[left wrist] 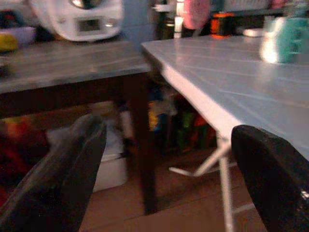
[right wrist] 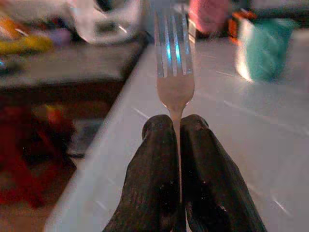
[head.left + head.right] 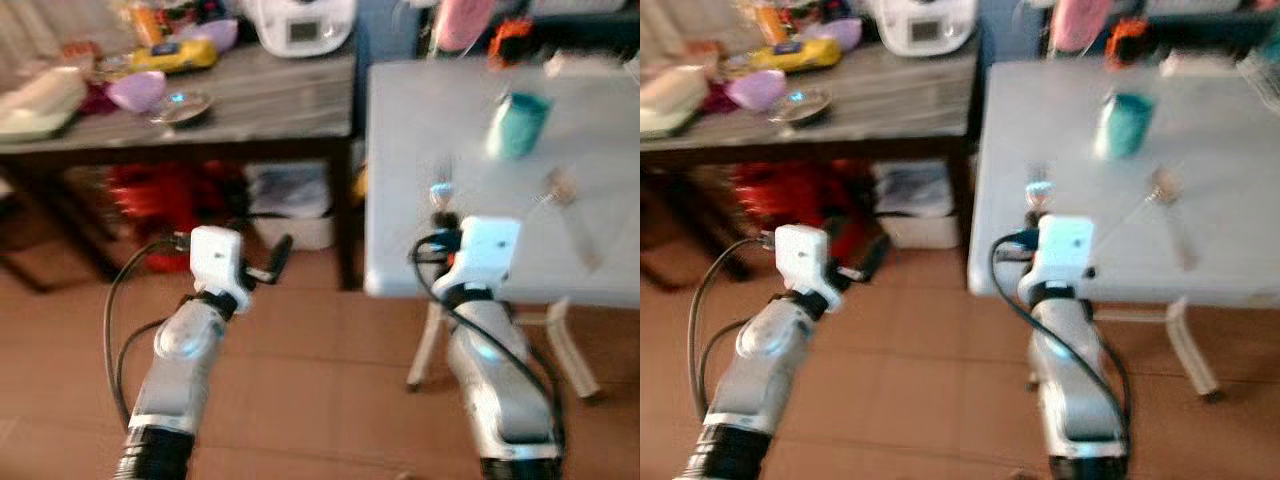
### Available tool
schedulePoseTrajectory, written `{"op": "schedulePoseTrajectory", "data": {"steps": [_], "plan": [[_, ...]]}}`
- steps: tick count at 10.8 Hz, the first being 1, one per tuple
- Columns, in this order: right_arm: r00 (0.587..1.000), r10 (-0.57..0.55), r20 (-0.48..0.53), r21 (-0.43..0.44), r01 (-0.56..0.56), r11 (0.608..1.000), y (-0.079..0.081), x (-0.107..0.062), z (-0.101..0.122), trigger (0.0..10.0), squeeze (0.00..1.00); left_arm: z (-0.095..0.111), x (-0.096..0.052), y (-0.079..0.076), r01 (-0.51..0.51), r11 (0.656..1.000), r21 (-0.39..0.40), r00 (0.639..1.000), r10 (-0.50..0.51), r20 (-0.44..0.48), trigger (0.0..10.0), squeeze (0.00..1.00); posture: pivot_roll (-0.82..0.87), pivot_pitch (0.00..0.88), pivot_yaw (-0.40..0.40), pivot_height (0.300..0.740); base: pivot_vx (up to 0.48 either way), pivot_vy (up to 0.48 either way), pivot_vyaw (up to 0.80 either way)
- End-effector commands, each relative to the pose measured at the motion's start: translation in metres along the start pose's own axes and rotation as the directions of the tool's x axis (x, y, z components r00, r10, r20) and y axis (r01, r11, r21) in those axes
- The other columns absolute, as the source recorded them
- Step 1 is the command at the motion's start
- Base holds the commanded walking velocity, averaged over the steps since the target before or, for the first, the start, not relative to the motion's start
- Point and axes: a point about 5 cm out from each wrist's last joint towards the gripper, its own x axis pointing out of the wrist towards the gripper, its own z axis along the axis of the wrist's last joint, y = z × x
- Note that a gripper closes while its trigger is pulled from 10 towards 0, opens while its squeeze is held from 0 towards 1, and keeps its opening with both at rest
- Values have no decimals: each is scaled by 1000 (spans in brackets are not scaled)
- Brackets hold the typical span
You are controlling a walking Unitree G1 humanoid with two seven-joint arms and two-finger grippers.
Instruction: Setting the table
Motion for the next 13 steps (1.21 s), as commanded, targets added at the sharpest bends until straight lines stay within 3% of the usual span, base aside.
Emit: {"op": "schedulePoseTrajectory", "data": {"steps": [1,13], "plan": [[1000,8,21,15,-8,1000,6,1,3,10000,0,3,-1,6,-14,1000,22,1000,14,0,10000,0,-183,94,123,740,0,409,0],[999,-5,43,0,5,1000,6,6,2,10000,0,4,4,-6,6,1000,8,1000,-6,22,10000,0,-188,84,122,740,0,412,0]]}}
